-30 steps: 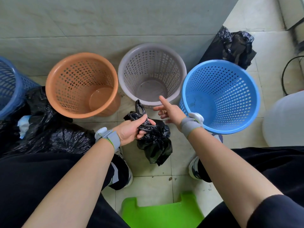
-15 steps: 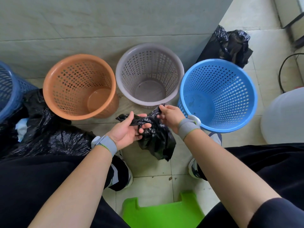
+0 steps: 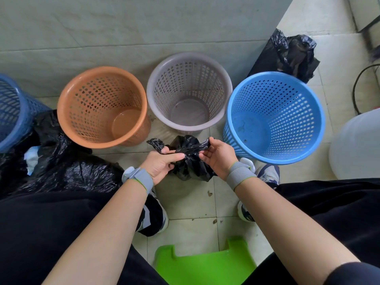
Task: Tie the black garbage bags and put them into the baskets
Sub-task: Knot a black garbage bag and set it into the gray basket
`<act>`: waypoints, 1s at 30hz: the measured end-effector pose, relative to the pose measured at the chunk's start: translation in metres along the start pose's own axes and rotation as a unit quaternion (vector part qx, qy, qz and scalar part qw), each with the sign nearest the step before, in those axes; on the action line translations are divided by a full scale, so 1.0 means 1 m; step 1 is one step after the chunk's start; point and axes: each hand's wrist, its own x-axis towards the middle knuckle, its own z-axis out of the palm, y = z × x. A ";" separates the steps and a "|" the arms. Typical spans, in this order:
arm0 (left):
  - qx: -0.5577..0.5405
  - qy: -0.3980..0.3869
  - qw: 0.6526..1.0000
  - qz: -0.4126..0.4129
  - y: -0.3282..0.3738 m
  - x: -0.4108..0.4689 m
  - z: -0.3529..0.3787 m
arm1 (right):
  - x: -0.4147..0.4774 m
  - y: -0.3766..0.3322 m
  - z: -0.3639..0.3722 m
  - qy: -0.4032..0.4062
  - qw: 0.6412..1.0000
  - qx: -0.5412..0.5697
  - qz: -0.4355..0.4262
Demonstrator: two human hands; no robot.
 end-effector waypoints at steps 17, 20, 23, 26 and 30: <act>0.132 0.010 0.988 0.078 0.013 -0.002 -0.006 | -0.008 0.019 -0.020 -0.041 0.896 -0.429 0.109; 0.237 -0.035 0.965 0.103 0.014 -0.010 0.005 | 0.003 0.003 -0.015 -0.002 0.705 -0.700 -0.115; 0.293 -0.067 0.946 0.124 0.017 -0.013 0.008 | 0.008 -0.004 -0.009 -0.040 0.646 -0.703 -0.295; 0.317 -0.070 0.935 0.145 0.023 -0.013 0.006 | 0.014 0.000 -0.002 -0.114 0.603 -0.723 -0.319; 0.255 0.038 0.949 0.180 0.024 -0.012 0.008 | 0.019 0.012 -0.004 -0.153 0.652 -0.690 -0.276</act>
